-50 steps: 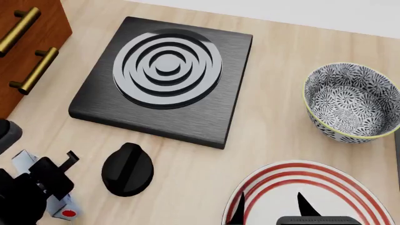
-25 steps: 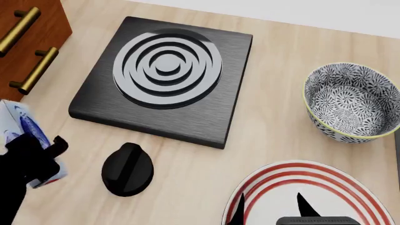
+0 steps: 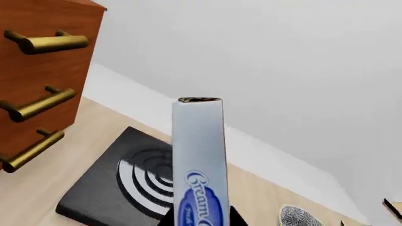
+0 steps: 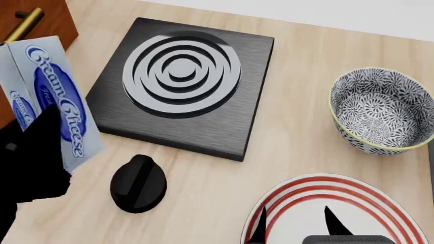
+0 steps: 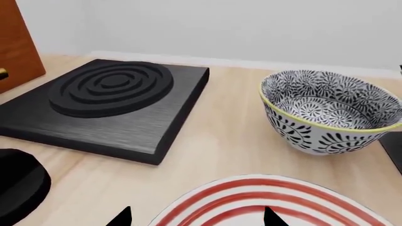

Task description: Pick up the cream cheese and put it in the bowl.

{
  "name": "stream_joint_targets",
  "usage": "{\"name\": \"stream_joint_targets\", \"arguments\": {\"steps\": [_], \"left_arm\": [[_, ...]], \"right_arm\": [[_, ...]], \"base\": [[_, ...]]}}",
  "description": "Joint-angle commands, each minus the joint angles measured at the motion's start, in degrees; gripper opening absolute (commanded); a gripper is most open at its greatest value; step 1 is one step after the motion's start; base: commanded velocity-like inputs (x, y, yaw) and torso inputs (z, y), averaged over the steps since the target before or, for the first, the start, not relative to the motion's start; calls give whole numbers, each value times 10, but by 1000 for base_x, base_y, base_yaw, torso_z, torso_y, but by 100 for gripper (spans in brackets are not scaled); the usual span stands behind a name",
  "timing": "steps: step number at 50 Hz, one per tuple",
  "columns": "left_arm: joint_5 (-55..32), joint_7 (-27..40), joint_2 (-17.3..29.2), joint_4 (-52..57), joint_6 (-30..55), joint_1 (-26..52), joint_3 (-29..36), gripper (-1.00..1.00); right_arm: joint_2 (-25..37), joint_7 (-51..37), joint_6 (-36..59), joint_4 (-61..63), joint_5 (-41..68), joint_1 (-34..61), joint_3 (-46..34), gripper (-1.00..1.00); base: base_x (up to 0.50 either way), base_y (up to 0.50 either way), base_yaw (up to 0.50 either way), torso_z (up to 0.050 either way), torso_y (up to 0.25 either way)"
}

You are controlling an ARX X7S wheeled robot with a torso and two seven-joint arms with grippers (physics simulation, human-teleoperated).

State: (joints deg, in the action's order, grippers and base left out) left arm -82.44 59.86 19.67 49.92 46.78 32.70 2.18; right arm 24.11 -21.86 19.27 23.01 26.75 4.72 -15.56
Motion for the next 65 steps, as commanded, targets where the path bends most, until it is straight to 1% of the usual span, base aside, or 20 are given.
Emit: {"name": "stream_joint_targets", "arguments": {"steps": [1, 2, 4, 9, 10, 15, 19, 23, 26, 27, 35, 37, 38, 44, 47, 52, 56, 60, 65], "left_arm": [[-122, -34, 14, 52, -49, 35, -5, -100], [-93, -74, 7, 59, -44, -1, -6, -100], [-90, -78, 2, 63, -51, -8, -10, -100], [-125, -104, -1, 69, -58, -1, 1, -100], [-115, -98, -4, 70, -57, -4, 0, -100], [-116, -135, -10, 63, -65, -10, -3, -100], [-119, -144, -16, 47, -72, -10, -3, -100], [-129, -161, -22, 28, -78, -9, -1, -100], [-124, -166, -24, 23, -81, -9, -3, -100], [-125, -171, -24, 20, -81, -7, -2, -100], [-121, -199, -31, -27, -88, 5, -3, -100], [-120, -209, -32, -42, -93, 5, -6, -100], [-116, -213, -33, -47, -94, 5, -8, -100], [-127, -234, -40, -71, -107, -1, -13, -100], [-137, -225, -40, -81, -108, 2, -9, -100], [-148, -234, -43, -85, -112, 1, -7, -100], [-155, -240, -44, -91, -113, 6, -4, -100], [-155, -243, -47, -88, -116, 2, -4, -100], [-169, -242, -48, -91, -117, 5, 2, -100]], "right_arm": [[1, 3, -12, 11, 10, -6, 7, 100], [0, 5, -19, 13, 14, -8, 11, 100], [1, 5, -22, 18, 14, -12, 12, 100], [-1, 10, -42, 23, 22, -21, 21, 100], [-2, 13, -52, 23, 22, -22, 24, 100], [-4, 29, -68, 24, 40, -28, 28, 100], [-6, 45, -94, 33, 59, -40, 39, 100], [-5, 91, -122, 43, 134, -58, 61, 100], [-11, 107, -146, 42, 154, -67, 74, 100], [-8, 121, -147, 42, 183, -70, 79, 100], [1, 193, -169, 47, 291, -91, 99, 100], [4, 197, -167, 43, 317, -90, 105, 100], [9, 217, -166, 44, 344, -92, 107, 100], [18, 275, -169, 41, 424, -104, 117, 100], [21, 294, -167, 34, 471, -104, 124, 100], [28, 342, -160, 21, 545, -107, 133, 100], [32, 359, -143, -7, 599, -92, 131, 100], [43, 383, -128, -3, 656, -96, 137, 100], [47, 397, -116, -3, 686, -96, 135, 100]], "base": [[0, 0, 0, 0, 0], [0, 0, 0, 0, 0], [0, 0, 0, 0, 0], [0, 0, 0, 0, 0], [0, 0, 0, 0, 0], [0, 0, 0, 0, 0], [0, 0, 0, 0, 0], [0, 0, 0, 0, 0], [0, 0, 0, 0, 0], [0, 0, 0, 0, 0], [0, 0, 0, 0, 0], [0, 0, 0, 0, 0], [0, 0, 0, 0, 0], [0, 0, 0, 0, 0], [0, 0, 0, 0, 5], [0, 0, 0, 0, 0], [0, 0, 0, 0, 0], [0, 0, 0, 0, 0], [0, 0, 0, 0, 0]]}}
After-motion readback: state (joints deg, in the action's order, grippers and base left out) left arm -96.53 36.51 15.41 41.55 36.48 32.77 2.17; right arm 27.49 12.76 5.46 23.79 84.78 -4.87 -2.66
